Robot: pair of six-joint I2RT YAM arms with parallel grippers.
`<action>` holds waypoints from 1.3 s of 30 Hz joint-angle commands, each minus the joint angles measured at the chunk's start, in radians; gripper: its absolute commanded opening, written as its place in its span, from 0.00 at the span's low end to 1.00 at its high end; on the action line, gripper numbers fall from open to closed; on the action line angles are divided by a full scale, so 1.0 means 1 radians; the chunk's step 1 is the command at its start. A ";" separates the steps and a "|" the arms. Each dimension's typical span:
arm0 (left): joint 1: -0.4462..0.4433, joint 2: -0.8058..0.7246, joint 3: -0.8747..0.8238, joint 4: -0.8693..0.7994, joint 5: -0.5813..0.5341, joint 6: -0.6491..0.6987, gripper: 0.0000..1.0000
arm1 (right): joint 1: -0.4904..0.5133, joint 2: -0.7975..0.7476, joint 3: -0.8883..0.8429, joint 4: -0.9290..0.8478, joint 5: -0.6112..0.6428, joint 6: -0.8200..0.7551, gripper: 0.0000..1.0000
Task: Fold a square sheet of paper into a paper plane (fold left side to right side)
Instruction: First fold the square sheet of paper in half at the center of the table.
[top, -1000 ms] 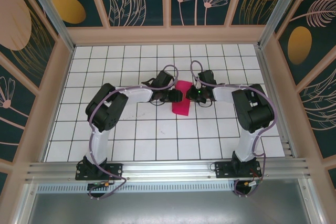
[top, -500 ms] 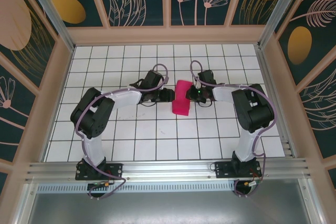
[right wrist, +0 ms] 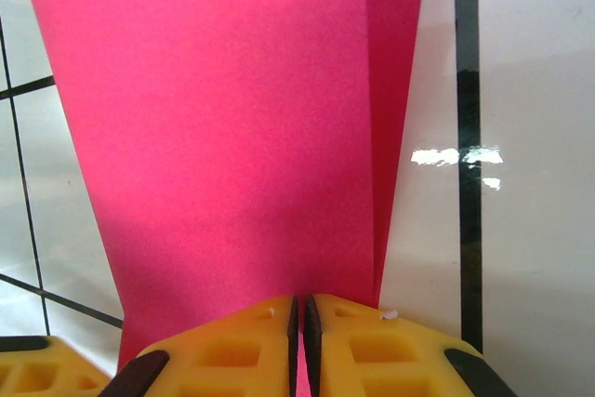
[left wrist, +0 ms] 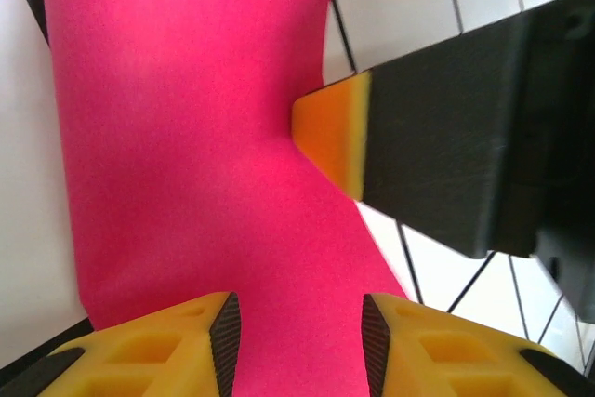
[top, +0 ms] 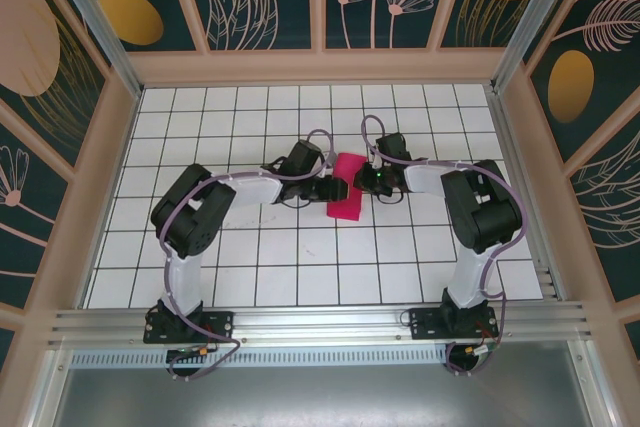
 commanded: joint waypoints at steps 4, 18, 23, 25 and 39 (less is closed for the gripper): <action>0.003 0.030 -0.007 -0.002 -0.006 0.011 0.41 | 0.017 0.050 -0.007 -0.108 0.046 -0.015 0.16; -0.020 -0.042 -0.147 0.001 0.063 0.128 0.41 | 0.017 0.052 -0.006 -0.119 0.049 -0.017 0.17; -0.040 -0.053 -0.166 -0.011 0.079 0.165 0.41 | 0.018 0.055 -0.005 -0.119 0.047 -0.014 0.17; -0.049 -0.057 -0.166 -0.019 0.079 0.174 0.42 | 0.018 0.055 -0.004 -0.119 0.047 -0.017 0.17; -0.088 -0.079 -0.225 -0.032 0.074 0.183 0.43 | 0.021 0.060 -0.004 -0.118 0.043 -0.016 0.17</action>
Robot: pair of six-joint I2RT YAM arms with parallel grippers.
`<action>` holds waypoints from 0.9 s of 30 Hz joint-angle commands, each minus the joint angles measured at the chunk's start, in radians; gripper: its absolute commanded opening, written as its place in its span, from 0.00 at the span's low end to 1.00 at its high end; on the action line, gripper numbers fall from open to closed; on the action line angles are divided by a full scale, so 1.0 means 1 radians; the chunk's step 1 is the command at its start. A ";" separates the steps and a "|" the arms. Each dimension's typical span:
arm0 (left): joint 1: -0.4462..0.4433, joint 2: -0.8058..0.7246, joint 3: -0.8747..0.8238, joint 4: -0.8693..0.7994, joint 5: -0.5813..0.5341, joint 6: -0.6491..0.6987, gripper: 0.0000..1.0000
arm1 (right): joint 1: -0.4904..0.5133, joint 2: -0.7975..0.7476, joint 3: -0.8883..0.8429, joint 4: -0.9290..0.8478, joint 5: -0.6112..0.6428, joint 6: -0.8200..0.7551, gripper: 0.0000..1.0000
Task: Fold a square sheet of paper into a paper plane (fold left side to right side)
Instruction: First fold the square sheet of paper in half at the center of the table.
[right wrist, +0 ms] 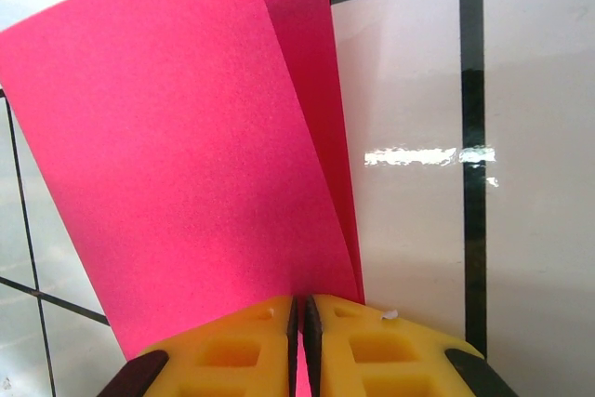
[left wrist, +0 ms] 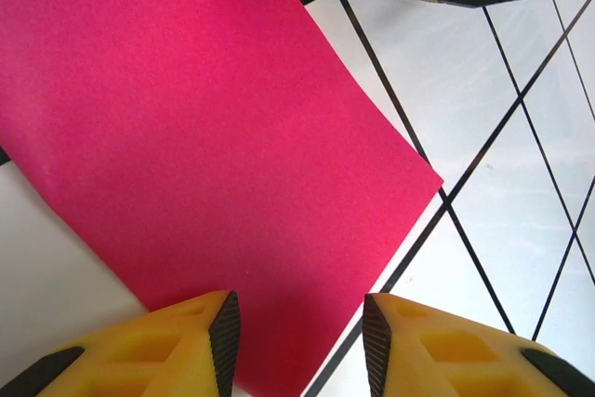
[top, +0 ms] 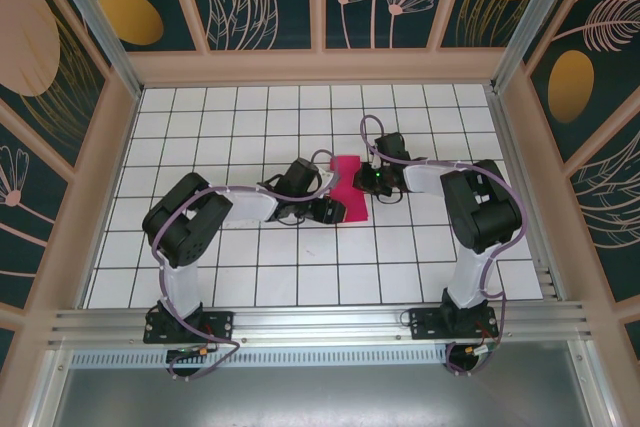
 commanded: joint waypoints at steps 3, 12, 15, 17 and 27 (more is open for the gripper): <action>-0.039 0.005 -0.038 -0.115 0.042 0.003 0.44 | 0.015 0.059 -0.012 -0.104 0.031 -0.015 0.17; -0.061 -0.013 -0.076 -0.096 0.036 -0.021 0.44 | 0.017 0.060 -0.014 -0.103 0.029 -0.014 0.17; -0.073 -0.017 -0.083 -0.084 0.036 -0.032 0.44 | 0.016 0.061 -0.013 -0.103 0.029 -0.014 0.17; -0.079 -0.019 -0.086 -0.075 0.037 -0.041 0.45 | 0.017 0.061 -0.014 -0.102 0.029 -0.014 0.17; -0.103 -0.022 -0.086 -0.080 0.019 -0.054 0.46 | 0.019 0.061 -0.015 -0.100 0.028 -0.014 0.17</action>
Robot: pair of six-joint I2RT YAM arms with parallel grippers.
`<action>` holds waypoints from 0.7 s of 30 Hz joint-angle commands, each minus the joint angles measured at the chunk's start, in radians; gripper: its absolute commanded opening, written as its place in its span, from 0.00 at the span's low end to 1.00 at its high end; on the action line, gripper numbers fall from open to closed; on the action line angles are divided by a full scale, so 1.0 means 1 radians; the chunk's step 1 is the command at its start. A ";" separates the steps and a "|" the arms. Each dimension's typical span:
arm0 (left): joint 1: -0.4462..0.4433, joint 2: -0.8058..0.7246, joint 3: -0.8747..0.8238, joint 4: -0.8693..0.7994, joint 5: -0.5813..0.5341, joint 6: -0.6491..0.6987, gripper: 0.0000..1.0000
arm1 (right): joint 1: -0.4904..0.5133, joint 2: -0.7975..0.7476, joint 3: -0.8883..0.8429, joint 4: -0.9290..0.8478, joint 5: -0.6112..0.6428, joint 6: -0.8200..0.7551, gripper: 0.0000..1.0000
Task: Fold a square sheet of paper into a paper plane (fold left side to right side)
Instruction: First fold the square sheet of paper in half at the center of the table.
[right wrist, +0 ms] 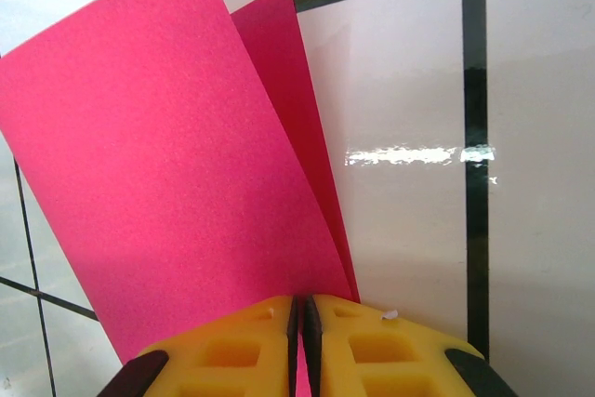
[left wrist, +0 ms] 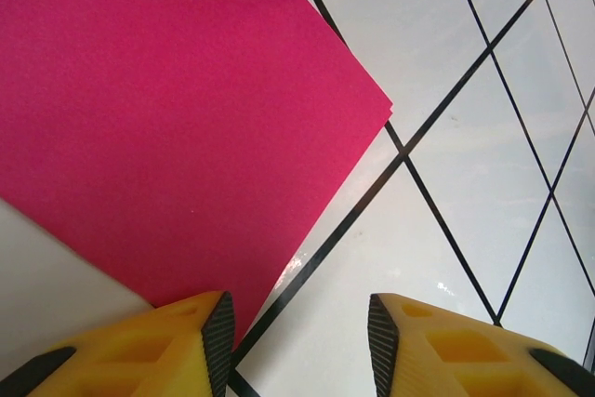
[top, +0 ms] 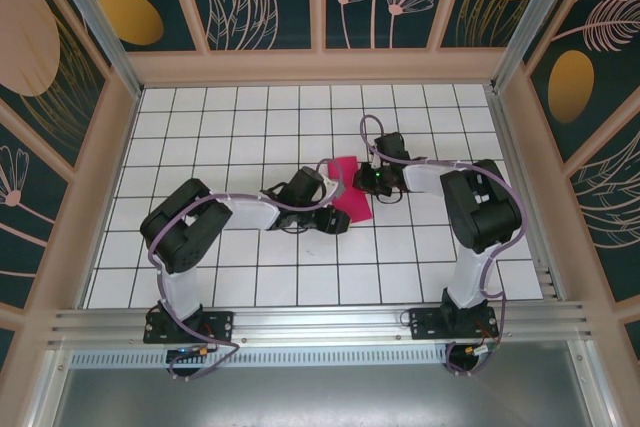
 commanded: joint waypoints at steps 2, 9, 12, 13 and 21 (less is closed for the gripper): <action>-0.045 0.009 -0.042 -0.106 0.026 -0.030 0.46 | 0.019 0.059 -0.017 -0.094 0.028 -0.014 0.17; -0.051 -0.039 -0.076 -0.087 0.016 -0.040 0.46 | 0.022 0.056 -0.012 -0.096 0.022 -0.014 0.17; -0.049 -0.115 -0.079 -0.087 -0.009 -0.041 0.47 | 0.021 0.052 -0.012 -0.096 0.019 -0.013 0.17; -0.043 -0.138 -0.078 -0.091 -0.017 -0.039 0.47 | 0.021 0.050 -0.012 -0.096 0.018 -0.014 0.17; 0.101 -0.192 -0.026 -0.054 -0.005 -0.096 0.47 | 0.023 0.043 -0.017 -0.091 0.013 -0.014 0.17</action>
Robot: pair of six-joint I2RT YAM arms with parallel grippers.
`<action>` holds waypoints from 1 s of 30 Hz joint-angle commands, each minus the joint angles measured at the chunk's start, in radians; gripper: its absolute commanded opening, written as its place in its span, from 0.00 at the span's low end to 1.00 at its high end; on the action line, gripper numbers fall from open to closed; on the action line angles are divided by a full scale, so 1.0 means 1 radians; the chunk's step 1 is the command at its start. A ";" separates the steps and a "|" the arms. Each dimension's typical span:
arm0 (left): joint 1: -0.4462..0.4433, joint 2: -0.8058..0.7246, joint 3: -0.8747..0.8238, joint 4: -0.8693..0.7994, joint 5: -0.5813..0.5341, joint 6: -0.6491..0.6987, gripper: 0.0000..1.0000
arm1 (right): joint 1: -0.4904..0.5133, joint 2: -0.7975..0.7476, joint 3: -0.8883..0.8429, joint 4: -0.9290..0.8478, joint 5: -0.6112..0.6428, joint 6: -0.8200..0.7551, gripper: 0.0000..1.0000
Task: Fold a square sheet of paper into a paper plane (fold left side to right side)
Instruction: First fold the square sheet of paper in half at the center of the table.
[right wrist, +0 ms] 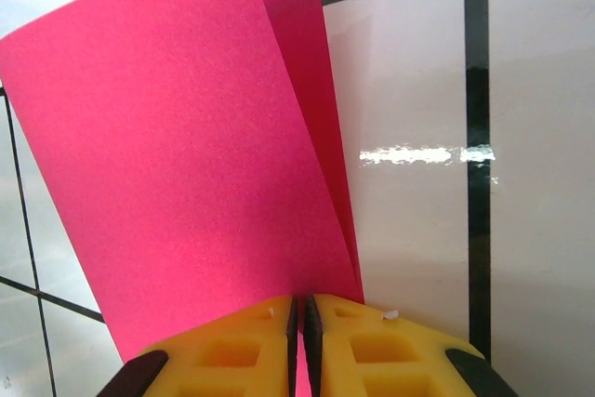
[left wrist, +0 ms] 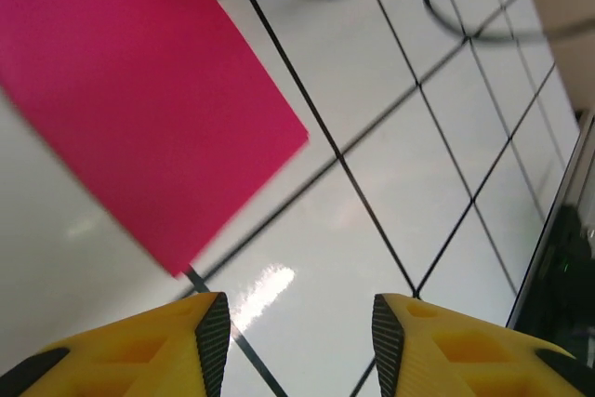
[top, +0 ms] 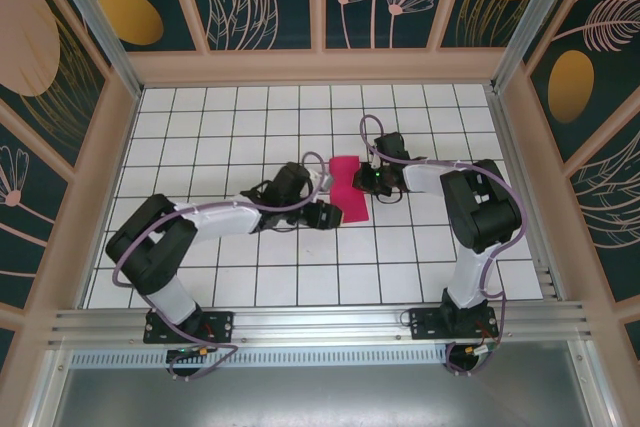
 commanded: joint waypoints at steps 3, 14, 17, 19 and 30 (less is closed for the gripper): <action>0.070 0.118 0.115 -0.009 0.010 -0.031 0.47 | 0.023 0.042 -0.019 -0.088 0.013 -0.014 0.17; 0.077 0.368 0.370 -0.079 -0.049 -0.041 0.43 | 0.027 0.034 -0.017 -0.082 0.005 -0.014 0.17; 0.078 0.395 0.374 -0.081 -0.058 -0.054 0.43 | 0.026 0.019 -0.026 -0.055 -0.007 -0.012 0.17; 0.077 0.409 0.372 -0.080 -0.055 -0.062 0.42 | 0.027 0.003 -0.034 -0.028 -0.016 -0.009 0.17; 0.075 0.422 0.317 -0.060 -0.072 -0.087 0.39 | 0.023 -0.212 -0.050 -0.024 0.030 -0.047 0.20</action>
